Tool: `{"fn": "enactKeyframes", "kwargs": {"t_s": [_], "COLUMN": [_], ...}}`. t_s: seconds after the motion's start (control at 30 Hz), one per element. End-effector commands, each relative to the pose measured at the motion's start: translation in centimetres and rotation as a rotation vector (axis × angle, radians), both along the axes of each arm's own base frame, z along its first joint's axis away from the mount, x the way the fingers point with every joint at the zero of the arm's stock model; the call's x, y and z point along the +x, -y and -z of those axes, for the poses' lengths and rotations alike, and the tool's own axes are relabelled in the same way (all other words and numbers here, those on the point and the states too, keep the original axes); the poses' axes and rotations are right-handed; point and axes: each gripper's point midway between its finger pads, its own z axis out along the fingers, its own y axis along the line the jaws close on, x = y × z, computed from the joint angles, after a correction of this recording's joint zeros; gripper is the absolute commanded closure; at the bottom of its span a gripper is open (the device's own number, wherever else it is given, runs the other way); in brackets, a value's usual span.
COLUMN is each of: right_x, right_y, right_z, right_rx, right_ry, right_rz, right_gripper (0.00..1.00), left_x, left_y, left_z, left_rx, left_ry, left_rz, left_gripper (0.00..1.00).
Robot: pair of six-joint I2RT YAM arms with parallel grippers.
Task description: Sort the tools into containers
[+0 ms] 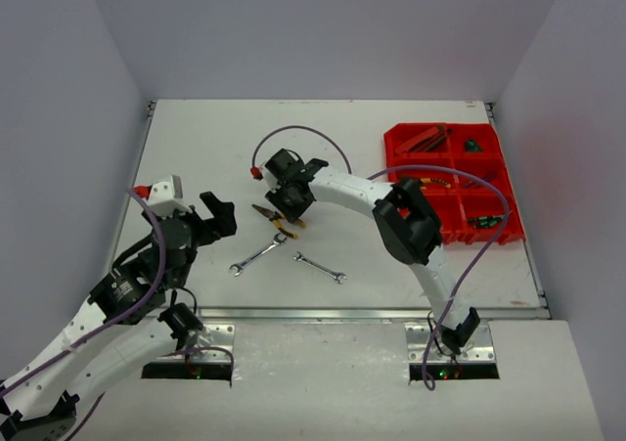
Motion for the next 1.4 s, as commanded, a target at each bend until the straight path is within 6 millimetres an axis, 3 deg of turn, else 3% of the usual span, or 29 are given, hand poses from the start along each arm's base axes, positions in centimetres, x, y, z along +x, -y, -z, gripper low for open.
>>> {"fn": "enactKeyframes", "kwargs": {"t_s": [0.0,0.1,0.23,0.3,0.4,0.5,0.6,0.7,0.83,0.9,1.03,1.23,1.37], "right_x": [-0.3,-0.4,0.2,0.3,1.4,2.9,4.8,6.6,7.4,7.5,7.6,8.1,8.2], "right_y": [-0.2,-0.1,0.5,0.6,0.7,1.3,3.5,9.3,16.8,22.3,29.8,35.7,38.5], "right_z": [1.0,1.6,1.8,1.6,-0.5,-4.3,-8.7,-11.7,-15.1,-14.9,-17.5,-20.2,-19.4], "right_rx": [-0.011,-0.026,-0.063,-0.066,-0.056,-0.039,-0.023,-0.067,-0.261,-0.436,-0.51,-0.679,-0.717], "right_ry": [-0.027,-0.035,-0.009,0.001,0.064,0.163,0.255,0.322,0.466,0.519,0.558,0.662,0.621], "right_rz": [-0.032,-0.044,-0.045,-0.045,-0.023,-0.009,-0.004,0.039,-0.012,-0.002,0.08,-0.049,-0.043], "right_gripper": [0.67,0.72,0.96,1.0,1.0,1.0,1.0,1.0,1.0,1.0,1.0,1.0,1.0], "left_x": [0.3,0.3,0.3,0.3,0.2,0.2,0.1,0.1,0.1,0.0,0.0,0.0,-0.1], "left_y": [0.4,0.4,0.4,0.4,0.4,0.3,0.4,0.6,0.9,1.1,1.6,2.0,1.7], "left_z": [-1.7,-1.7,-1.7,-1.8,-1.8,-1.8,-1.8,-1.9,-2.1,-2.3,-2.2,-2.1,-2.3], "left_rx": [-0.025,-0.025,-0.025,-0.026,-0.026,-0.029,-0.029,-0.033,-0.037,-0.04,-0.039,-0.036,-0.043], "left_ry": [0.042,0.043,0.043,0.045,0.047,0.05,0.05,0.051,0.061,0.069,0.065,0.06,0.072], "left_rz": [0.013,0.013,0.018,0.018,0.017,0.017,0.023,0.037,0.057,0.072,0.095,0.118,0.11], "left_gripper": [0.0,0.0,0.0,0.0,0.0,0.0,0.0,0.0,0.0,0.0,0.0,0.0,0.0]}}
